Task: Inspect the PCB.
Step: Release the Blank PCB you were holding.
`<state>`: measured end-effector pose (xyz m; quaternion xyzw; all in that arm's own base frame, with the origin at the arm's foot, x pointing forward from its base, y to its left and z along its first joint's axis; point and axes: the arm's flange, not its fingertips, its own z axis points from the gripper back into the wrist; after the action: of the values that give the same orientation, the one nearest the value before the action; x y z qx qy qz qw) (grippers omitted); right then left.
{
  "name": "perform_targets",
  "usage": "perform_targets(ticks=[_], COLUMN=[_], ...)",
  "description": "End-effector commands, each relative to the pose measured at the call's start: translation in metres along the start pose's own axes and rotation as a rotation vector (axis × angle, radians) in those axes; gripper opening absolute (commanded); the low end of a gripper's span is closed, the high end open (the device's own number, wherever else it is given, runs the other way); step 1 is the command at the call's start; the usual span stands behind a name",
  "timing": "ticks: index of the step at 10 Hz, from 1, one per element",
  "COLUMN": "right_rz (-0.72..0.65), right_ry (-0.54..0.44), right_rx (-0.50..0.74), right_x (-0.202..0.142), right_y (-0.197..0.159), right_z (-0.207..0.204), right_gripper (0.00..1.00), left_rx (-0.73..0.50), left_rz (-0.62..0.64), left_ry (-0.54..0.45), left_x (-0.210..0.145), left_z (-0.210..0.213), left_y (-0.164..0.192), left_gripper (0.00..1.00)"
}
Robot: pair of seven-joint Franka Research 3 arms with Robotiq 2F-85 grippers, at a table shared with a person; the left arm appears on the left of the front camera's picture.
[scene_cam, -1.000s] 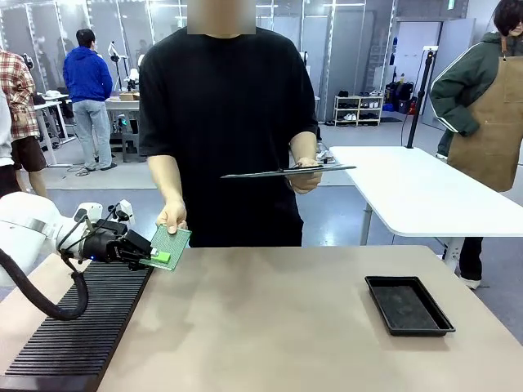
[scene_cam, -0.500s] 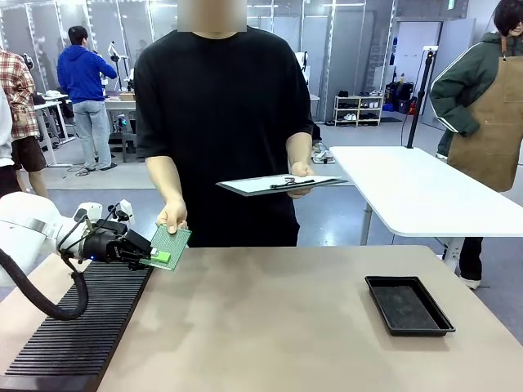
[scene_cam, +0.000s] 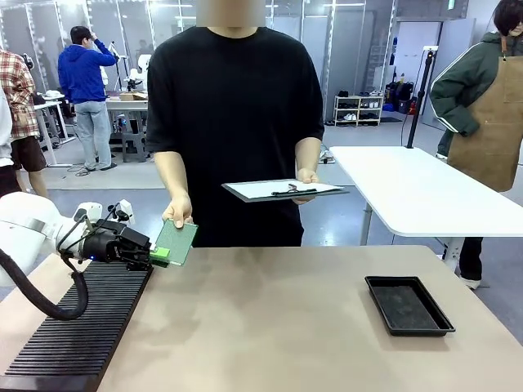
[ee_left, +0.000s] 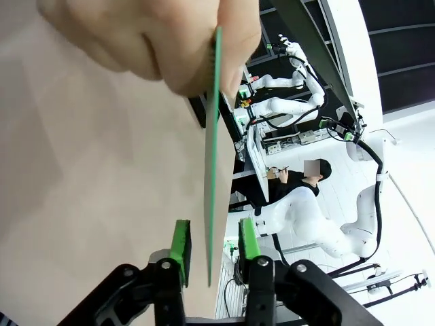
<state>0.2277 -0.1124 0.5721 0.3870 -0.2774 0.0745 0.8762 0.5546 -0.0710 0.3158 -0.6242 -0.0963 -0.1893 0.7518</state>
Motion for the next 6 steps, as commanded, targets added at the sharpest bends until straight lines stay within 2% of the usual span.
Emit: perform_targets(ticks=[1,2,4,5,6], right_rz=[0.017,0.017,0.017,0.017,0.017], right_ry=[-0.004,-0.004,-0.004,-0.004,-0.004], right_rx=[0.009,0.009,0.009,0.009,0.009], right_x=[0.0005,0.0005,0.0005,0.0005,0.0005], right_y=[-0.0009,-0.0009,-0.0009,-0.0009,-0.0009], right_z=[0.0004,0.0004,0.0004,0.0004,0.0004], right_gripper=[1.00,1.00,1.00,1.00,1.00], left_rx=[-0.028,-0.029,-0.029,-0.029,-0.025], left_rz=[-0.006,-0.005,0.000,0.001,0.000], left_ry=[0.013,0.012,0.011,0.015,0.015], left_x=[0.0022,0.0029,0.0049,0.0057,0.0067], left_z=[0.0026,0.0035,0.0041,0.0041,0.0047], left_y=[0.0000,0.0005,0.0016,0.0014,0.0004], left_gripper=[0.72,1.00,1.00,0.90,1.00])
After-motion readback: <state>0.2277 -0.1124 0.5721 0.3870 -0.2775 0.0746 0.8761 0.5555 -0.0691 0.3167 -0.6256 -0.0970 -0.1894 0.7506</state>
